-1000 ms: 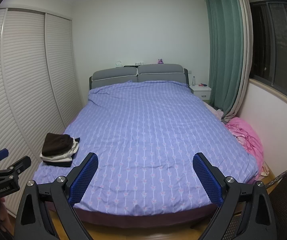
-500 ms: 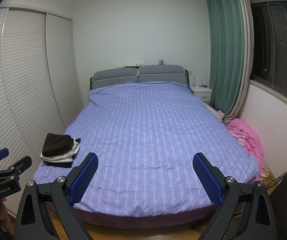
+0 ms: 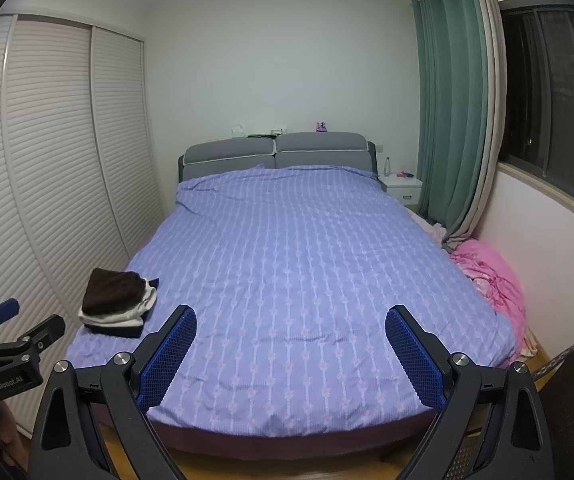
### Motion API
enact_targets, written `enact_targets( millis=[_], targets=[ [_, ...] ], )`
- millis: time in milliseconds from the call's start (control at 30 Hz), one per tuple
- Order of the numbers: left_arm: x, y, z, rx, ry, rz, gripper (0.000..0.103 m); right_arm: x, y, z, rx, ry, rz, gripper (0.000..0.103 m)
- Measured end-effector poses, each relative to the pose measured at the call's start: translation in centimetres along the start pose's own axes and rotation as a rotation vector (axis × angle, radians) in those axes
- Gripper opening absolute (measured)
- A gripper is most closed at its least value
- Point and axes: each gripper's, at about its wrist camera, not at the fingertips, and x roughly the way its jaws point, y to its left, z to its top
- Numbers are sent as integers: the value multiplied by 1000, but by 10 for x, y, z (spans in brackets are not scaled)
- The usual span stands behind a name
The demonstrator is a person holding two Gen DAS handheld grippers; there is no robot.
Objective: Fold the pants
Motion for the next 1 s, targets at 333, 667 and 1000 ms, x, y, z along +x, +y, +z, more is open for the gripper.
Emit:
enact_targets(
  millis=[333, 667, 1000],
  targets=[
    [2, -4, 2, 2, 7, 6, 103, 2, -1, -1, 1, 3, 1, 96],
    [1, -9, 2, 16, -3, 13, 103, 3, -5, 2, -2, 2, 11, 96],
    [3, -24, 6, 25, -4, 21, 103, 10, -15, 4, 0, 4, 26, 96]
  ],
)
